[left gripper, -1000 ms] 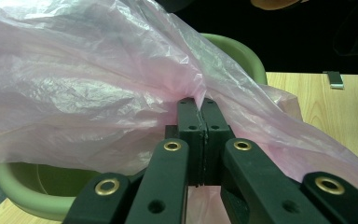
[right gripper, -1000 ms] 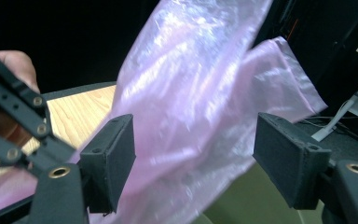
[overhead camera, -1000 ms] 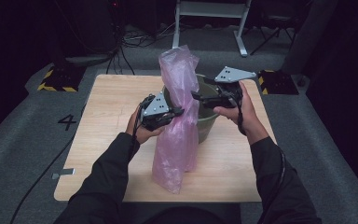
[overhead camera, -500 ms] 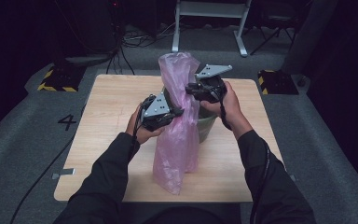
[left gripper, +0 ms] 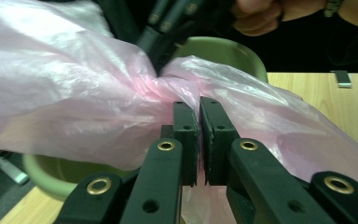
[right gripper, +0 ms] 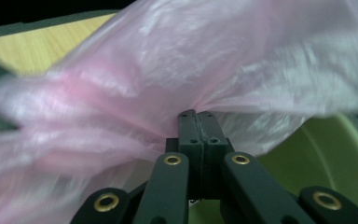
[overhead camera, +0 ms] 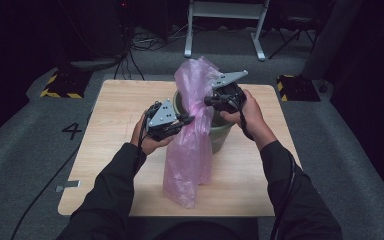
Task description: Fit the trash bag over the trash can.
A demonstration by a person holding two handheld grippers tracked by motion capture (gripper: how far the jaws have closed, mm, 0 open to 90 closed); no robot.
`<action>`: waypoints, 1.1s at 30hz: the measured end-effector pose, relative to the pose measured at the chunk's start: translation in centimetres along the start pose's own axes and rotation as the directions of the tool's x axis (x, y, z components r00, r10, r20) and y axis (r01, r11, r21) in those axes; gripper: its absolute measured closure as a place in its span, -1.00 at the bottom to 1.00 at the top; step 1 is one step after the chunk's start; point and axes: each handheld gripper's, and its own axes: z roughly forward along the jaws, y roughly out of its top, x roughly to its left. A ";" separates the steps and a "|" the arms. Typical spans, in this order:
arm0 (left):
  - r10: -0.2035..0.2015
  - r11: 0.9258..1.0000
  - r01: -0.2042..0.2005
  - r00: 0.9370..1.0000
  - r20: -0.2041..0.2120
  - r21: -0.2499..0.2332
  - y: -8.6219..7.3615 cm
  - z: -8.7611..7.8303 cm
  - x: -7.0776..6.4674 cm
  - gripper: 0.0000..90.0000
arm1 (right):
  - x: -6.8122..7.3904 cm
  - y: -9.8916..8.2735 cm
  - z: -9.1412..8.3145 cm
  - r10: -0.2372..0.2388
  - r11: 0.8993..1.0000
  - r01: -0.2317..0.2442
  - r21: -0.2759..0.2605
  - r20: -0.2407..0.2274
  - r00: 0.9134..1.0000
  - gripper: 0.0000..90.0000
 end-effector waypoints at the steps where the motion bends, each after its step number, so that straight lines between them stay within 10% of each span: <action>1: 0.004 1.000 -0.004 1.000 -0.009 0.001 0.0 -0.1 0.1 0.90 | 0.3 -0.4 -0.2 -0.013 1.000 0.013 0.014 -0.017 1.000 1.00; 11: -0.002 1.000 0.001 0.999 -0.042 -0.027 0.0 -1.1 0.3 0.94 | 2.0 -1.7 -1.7 -0.020 0.999 0.025 0.035 -0.135 0.991 0.99; 15: 0.010 1.000 -0.010 0.999 -0.041 -0.020 0.0 -1.2 0.2 0.97 | 2.3 -2.1 -2.7 -0.012 1.000 0.015 0.018 -0.144 0.990 0.68; 27: 0.027 1.000 -0.027 1.000 -0.015 0.002 -0.3 -1.4 0.4 0.99 | -0.1 -2.6 -7.0 0.126 0.974 -0.125 -0.190 -0.007 0.992 -0.17; 33: 0.046 0.999 -0.046 0.999 0.007 0.016 0.1 -1.3 0.5 0.99 | -0.1 0.0 -7.9 0.082 0.956 -0.043 -0.290 0.125 0.989 -0.23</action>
